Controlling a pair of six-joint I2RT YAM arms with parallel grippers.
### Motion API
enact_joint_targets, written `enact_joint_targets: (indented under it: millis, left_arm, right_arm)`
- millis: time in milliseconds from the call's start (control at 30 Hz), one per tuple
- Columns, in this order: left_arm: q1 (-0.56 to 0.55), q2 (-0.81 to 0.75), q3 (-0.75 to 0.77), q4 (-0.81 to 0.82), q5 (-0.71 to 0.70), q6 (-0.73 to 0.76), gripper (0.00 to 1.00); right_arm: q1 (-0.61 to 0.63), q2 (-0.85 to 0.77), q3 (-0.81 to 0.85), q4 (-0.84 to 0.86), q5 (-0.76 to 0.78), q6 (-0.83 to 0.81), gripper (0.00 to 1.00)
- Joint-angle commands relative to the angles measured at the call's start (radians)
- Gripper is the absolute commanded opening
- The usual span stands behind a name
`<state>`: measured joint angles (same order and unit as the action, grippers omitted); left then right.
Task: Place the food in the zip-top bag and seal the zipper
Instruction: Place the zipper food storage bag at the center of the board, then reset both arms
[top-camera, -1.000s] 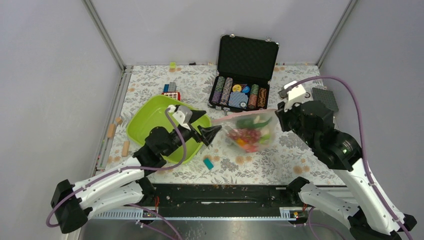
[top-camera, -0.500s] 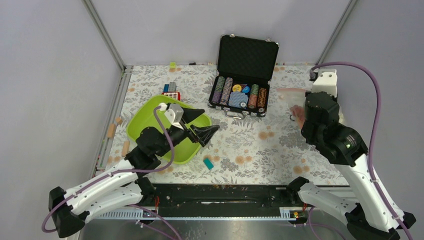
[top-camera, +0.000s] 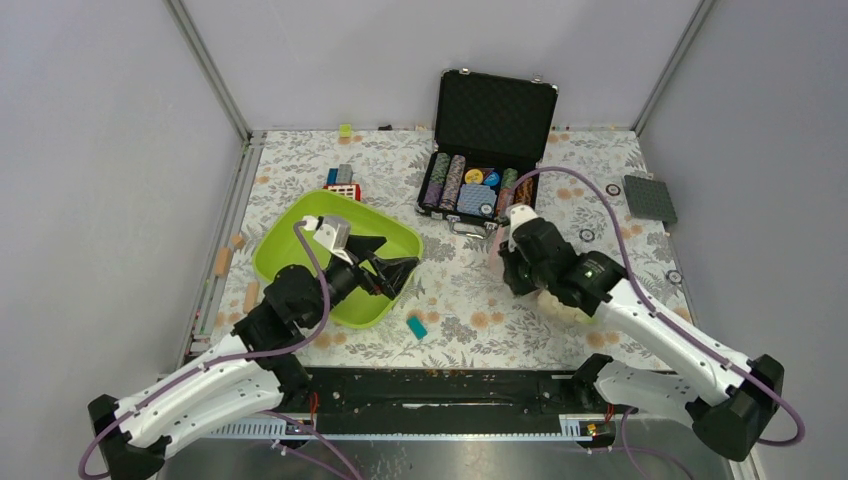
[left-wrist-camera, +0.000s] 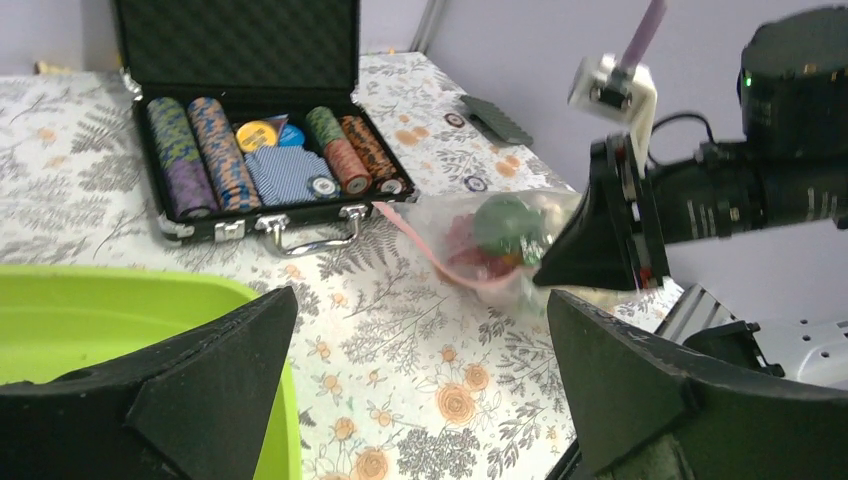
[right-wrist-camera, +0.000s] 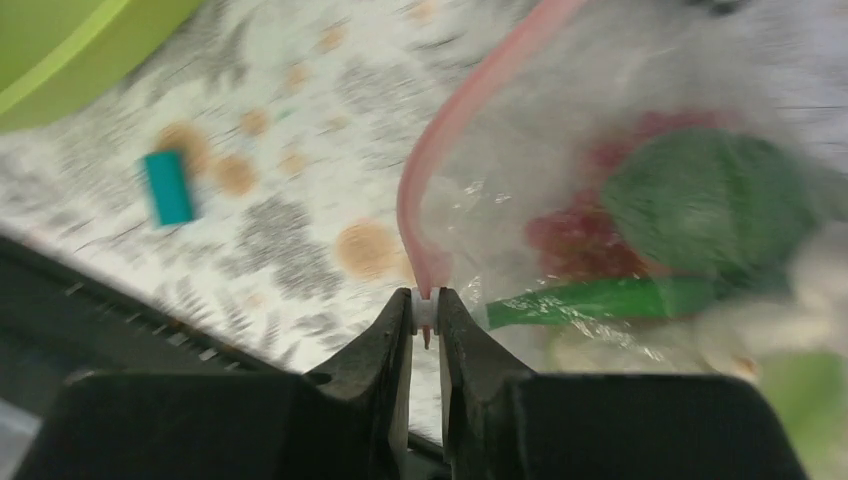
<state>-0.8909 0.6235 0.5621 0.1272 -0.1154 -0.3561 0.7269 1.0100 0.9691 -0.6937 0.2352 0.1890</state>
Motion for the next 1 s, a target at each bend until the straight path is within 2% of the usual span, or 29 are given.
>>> enact_joint_targets:
  millis: [0, 67, 100, 167, 200, 233, 267, 333, 400, 500, 533, 667, 800, 967]
  left_arm:
    - [0.002, -0.042, 0.007, -0.089, -0.096, -0.064, 0.99]
    - [0.002, -0.058, 0.007, -0.12, -0.127, -0.083, 0.99]
    - [0.003, -0.065, 0.009, -0.138, -0.145, -0.09, 0.99]
    - [0.003, -0.078, 0.018, -0.194, -0.178, -0.103, 0.99]
    - [0.001, -0.085, 0.022, -0.222, -0.196, -0.115, 0.99]
    - [0.002, -0.094, 0.029, -0.248, -0.217, -0.126, 0.99]
    - [0.002, -0.1, 0.036, -0.276, -0.237, -0.137, 0.99]
    - [0.003, -0.11, 0.06, -0.334, -0.27, -0.163, 0.99]
    - [0.001, -0.116, 0.083, -0.395, -0.297, -0.187, 0.99]
    - [0.003, -0.115, 0.13, -0.517, -0.363, -0.232, 0.99]
    - [0.002, -0.112, 0.152, -0.566, -0.401, -0.259, 0.99]
    - [0.002, -0.076, 0.252, -0.78, -0.556, -0.384, 0.99]
    - [0.002, -0.028, 0.366, -1.027, -0.679, -0.533, 0.99]
    - [0.002, -0.004, 0.444, -1.187, -0.766, -0.62, 0.99]
  right_arm:
    - [0.048, 0.01, -0.07, 0.264, -0.404, 0.174, 0.09]
    - [0.05, 0.039, -0.105, 0.31, -0.486, 0.208, 0.14]
    - [0.051, 0.051, -0.116, 0.322, -0.523, 0.213, 0.23]
    - [0.05, 0.063, -0.125, 0.327, -0.58, 0.206, 0.51]
    - [0.05, 0.054, -0.127, 0.326, -0.593, 0.203, 0.69]
    - [0.05, 0.038, -0.126, 0.326, -0.587, 0.2, 0.91]
    - [0.051, 0.008, -0.124, 0.324, -0.561, 0.206, 0.99]
    - [0.051, -0.059, -0.102, 0.296, -0.469, 0.212, 1.0]
    - [0.05, -0.137, -0.073, 0.231, -0.314, 0.243, 1.0]
    - [0.05, -0.257, -0.048, 0.152, 0.028, 0.283, 1.0]
    - [0.05, -0.306, -0.046, 0.134, 0.184, 0.283, 1.0]
    - [0.049, -0.388, -0.008, 0.007, 0.571, 0.314, 1.0]
    - [0.047, -0.408, 0.029, -0.067, 0.762, 0.332, 1.0]
    - [0.017, -0.403, 0.088, -0.132, 0.886, 0.338, 1.0]
